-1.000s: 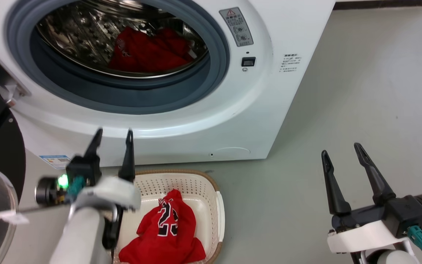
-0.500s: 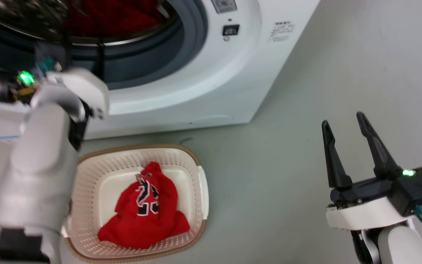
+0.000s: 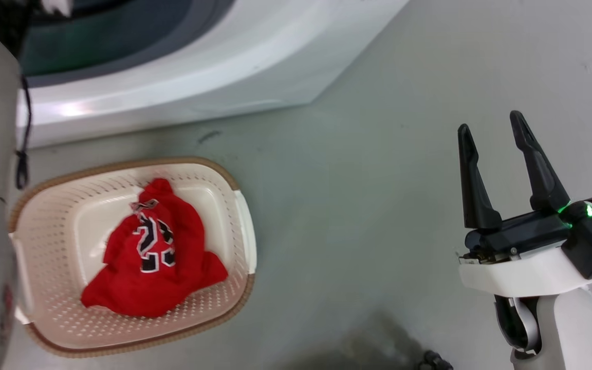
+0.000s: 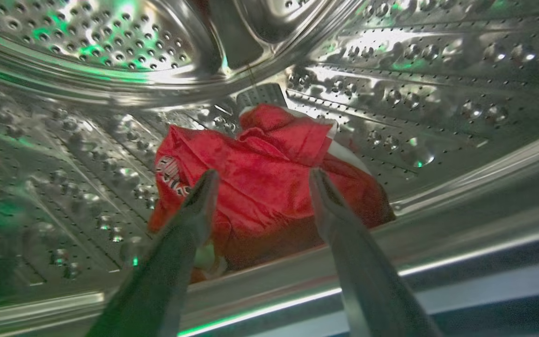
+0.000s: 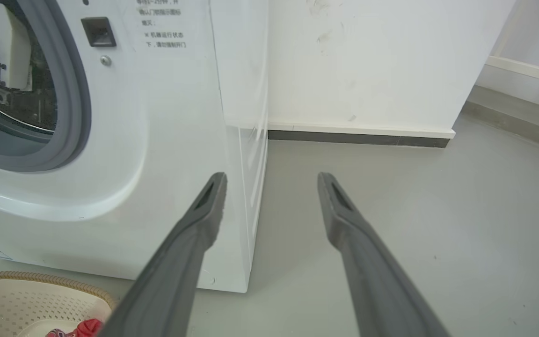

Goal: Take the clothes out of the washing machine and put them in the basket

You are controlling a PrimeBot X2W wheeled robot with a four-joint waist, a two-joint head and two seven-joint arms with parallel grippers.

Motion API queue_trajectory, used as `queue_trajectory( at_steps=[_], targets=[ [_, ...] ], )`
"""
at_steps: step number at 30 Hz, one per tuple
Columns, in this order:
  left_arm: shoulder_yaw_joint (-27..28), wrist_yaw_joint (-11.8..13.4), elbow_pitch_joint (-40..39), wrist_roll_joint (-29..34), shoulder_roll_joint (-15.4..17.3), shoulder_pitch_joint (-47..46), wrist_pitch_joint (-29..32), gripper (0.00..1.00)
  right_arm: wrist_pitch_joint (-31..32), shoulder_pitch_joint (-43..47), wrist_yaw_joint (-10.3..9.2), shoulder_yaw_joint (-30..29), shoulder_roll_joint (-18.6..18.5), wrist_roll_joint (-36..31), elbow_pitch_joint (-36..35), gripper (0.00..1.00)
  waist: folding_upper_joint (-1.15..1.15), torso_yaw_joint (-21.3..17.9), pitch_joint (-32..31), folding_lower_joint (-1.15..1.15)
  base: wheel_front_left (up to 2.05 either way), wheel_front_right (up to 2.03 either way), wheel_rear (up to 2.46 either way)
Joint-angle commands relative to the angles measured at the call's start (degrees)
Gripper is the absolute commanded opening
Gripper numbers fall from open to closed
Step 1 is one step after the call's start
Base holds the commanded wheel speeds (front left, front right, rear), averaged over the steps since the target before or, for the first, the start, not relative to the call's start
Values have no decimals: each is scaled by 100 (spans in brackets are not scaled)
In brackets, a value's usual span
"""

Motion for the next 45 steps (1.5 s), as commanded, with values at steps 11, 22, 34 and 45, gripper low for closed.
queue_trajectory(
  at_steps=[11,22,34,45],
  targets=[
    [-216,-48,735,-220,196,-1489,1662,100,-11,-252,-5,59,14,264,-230,100,0,-491,952,-2,0,0,0],
    [-522,-17,858,-185,334,-1936,2122,100,-12,-328,-5,68,13,436,-362,100,0,-616,1320,-2,0,0,0],
    [-679,210,838,-207,110,-1551,1989,0,-12,-342,-6,34,12,431,-370,100,0,-585,1362,-2,0,0,0],
    [-681,314,484,-301,272,-1593,1327,0,-12,-287,-5,37,12,330,-291,100,0,-492,1107,-2,0,0,0]
  ],
)
